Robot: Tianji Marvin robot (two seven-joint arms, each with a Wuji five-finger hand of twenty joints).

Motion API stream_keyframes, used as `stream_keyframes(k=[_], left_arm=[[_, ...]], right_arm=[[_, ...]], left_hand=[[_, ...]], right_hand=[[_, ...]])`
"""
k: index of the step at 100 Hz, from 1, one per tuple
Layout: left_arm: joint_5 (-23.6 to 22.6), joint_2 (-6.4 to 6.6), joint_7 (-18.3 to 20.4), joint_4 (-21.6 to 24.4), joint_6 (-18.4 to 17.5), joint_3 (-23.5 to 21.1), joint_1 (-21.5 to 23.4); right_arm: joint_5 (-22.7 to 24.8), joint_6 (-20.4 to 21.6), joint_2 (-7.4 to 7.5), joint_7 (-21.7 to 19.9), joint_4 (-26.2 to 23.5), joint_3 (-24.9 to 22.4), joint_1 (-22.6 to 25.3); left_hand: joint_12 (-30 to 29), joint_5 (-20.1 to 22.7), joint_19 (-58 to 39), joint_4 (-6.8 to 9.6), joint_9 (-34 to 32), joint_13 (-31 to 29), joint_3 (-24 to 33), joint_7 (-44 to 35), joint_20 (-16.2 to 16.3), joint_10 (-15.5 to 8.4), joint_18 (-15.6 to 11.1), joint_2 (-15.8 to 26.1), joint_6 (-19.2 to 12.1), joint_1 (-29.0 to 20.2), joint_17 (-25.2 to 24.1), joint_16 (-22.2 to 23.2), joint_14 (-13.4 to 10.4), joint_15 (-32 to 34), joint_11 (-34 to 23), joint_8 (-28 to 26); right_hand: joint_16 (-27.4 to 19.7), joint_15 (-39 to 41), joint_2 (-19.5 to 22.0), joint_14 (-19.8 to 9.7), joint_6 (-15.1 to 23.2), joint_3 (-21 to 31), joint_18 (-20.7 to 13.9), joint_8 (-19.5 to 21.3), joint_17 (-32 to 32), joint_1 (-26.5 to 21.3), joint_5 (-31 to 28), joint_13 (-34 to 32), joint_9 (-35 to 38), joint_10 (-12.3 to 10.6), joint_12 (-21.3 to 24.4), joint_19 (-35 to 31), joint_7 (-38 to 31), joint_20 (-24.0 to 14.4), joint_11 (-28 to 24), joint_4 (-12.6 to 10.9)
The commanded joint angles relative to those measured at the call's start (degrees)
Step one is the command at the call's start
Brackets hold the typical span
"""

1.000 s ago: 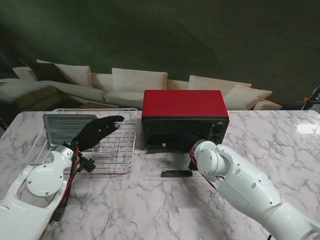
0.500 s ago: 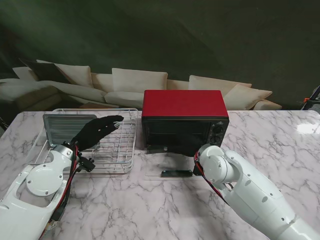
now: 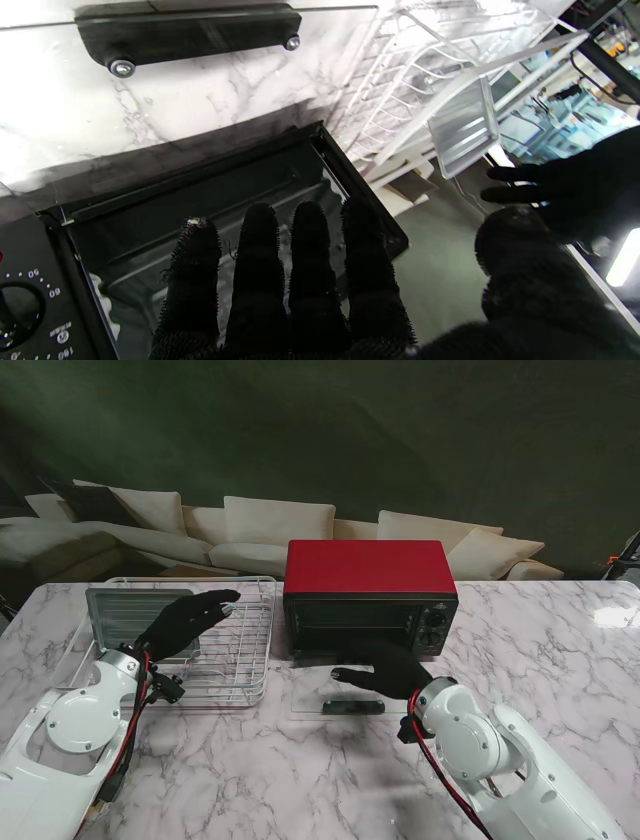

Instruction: Slide the trays into the oven

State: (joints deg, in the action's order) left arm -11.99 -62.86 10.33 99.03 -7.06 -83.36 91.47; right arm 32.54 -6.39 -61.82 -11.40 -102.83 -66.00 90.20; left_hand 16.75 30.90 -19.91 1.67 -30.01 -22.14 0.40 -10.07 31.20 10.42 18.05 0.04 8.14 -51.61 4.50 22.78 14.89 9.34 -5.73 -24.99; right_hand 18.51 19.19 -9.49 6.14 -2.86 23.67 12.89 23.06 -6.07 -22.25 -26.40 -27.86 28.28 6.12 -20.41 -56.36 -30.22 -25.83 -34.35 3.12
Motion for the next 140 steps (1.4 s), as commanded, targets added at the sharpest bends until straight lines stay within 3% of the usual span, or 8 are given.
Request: stream_keyframes(k=[1, 16, 31, 42, 57, 96, 140], left_arm=[[-0.14, -0.09, 0.55, 0.05, -0.11, -0.06, 0.27], [-0.32, -0.06, 0.55, 0.26, -0.26, -0.52, 0.55], [-0.5, -0.06, 0.45, 0.32, -0.35, -0.85, 0.68], [-1.34, -0.01, 0.36, -0.03, -0.7, -0.94, 0.4], [-1.77, 0.09, 0.58, -0.12, -0.91, -1.42, -0.11], [-6.25, 1.13, 3.87, -0.89, -0.04, -5.51, -3.64], [-10.88, 1.65, 5.1, -9.12, 3.31, -5.94, -11.17]], right_arm=[[0.91, 0.35, 0.17, 1.22, -1.35, -0.49, 2.72], [0.94, 2.29, -0.3, 4.49, -6.3, -4.29, 9.36], [-0.7, 6.6, -1.48, 10.68, -10.21, -8.08, 14.68], [-1.8, 9.94, -2.73, 16.7, -10.92, -9.85, 15.95], [-5.48, 11.13, -3.72, 19.74, -10.95, -11.04, 16.11], [-9.49, 11.75, -4.81, 22.95, -7.69, -11.15, 15.22], [-9.31, 11.78, -5.08, 24.27, -7.3, -12.13, 15.8]], left_hand=[[0.7, 0.57, 1.55, -1.47, -1.46, 0.35, -1.87, 0.44, 0.93, 0.0, 0.06, 2.3, 0.46, -1.2, -0.07, 0.69, -0.15, -0.1, 0.7, -0.36], [0.71, 0.72, 1.56, -1.47, -1.54, 0.24, -1.89, 0.38, 0.97, 0.0, 0.17, 2.27, 0.48, -1.19, 0.01, 0.71, -0.12, -0.06, 0.68, -0.38], [0.7, 0.77, 1.63, -1.47, -1.46, 0.65, -1.89, 0.37, 0.98, 0.04, -0.03, 2.25, 0.48, -1.24, -0.04, 0.65, -0.35, -0.23, 0.72, -0.39], [0.67, 0.87, 1.67, -1.42, -1.18, 0.77, -1.87, 0.31, 0.97, -0.02, -0.2, 1.8, 0.58, -1.44, 0.04, 0.59, -0.47, -0.3, 0.8, -0.42], [0.53, 0.56, 1.74, -1.34, -0.14, 1.13, -1.85, 0.43, 0.93, -0.11, -0.51, 1.5, 0.55, -1.51, 0.14, 0.5, -0.82, -0.43, 1.12, -0.4], [0.16, 0.19, 2.49, -1.36, 1.01, 1.29, -1.87, 0.47, 0.34, -0.43, -1.13, 1.76, 0.31, -1.33, 0.3, 0.35, -1.22, -0.4, 1.15, -0.42], [0.15, -0.37, 2.26, -1.55, 1.45, 0.9, -1.93, 0.6, 0.45, -1.69, -1.17, 1.24, -0.19, -0.68, 0.11, 0.03, -3.01, -0.75, 0.89, -0.36]], right_hand=[[0.82, -0.07, 1.16, 0.22, 1.32, -0.95, 0.84, 0.54, 0.23, -0.13, -0.77, -0.64, 0.41, 0.31, -0.33, -0.72, 1.08, -0.86, 1.32, -0.85], [0.19, -1.42, 1.15, 0.75, 1.78, -1.66, 1.62, 0.49, 0.39, -0.71, -1.96, -1.52, 1.85, 0.72, -0.09, 0.28, 1.8, -0.32, 2.09, -0.89], [-0.04, -2.18, 0.53, 1.39, 2.36, -2.03, 3.5, 0.63, 0.29, -1.53, -4.96, -3.43, 4.42, 1.33, 0.26, 1.64, 1.84, 0.61, 3.18, -1.01], [-0.47, -3.49, -0.11, 1.21, 2.54, -1.48, 4.07, 0.52, 0.52, -1.69, -6.33, -3.9, 5.2, 1.24, 0.61, 3.5, 2.18, 1.91, 4.53, -1.03], [-2.11, -6.71, -0.51, 0.8, 2.74, -0.03, 4.06, 0.2, 1.36, -1.23, -6.61, -3.28, 4.98, 0.8, 2.59, 5.98, 2.93, 3.86, 7.67, -0.82], [-2.06, -7.35, -0.68, 1.01, 2.66, 1.56, 4.58, 0.2, 0.81, -1.08, -6.92, -3.62, 4.97, 1.27, 2.75, 5.63, 2.9, 3.77, 7.18, -0.73], [-1.81, -7.37, -0.75, 1.05, 2.49, 2.36, 4.62, 0.22, 0.65, -1.03, -7.21, -3.58, 5.12, 1.42, 2.62, 5.51, 2.99, 3.26, 6.93, -0.64]])
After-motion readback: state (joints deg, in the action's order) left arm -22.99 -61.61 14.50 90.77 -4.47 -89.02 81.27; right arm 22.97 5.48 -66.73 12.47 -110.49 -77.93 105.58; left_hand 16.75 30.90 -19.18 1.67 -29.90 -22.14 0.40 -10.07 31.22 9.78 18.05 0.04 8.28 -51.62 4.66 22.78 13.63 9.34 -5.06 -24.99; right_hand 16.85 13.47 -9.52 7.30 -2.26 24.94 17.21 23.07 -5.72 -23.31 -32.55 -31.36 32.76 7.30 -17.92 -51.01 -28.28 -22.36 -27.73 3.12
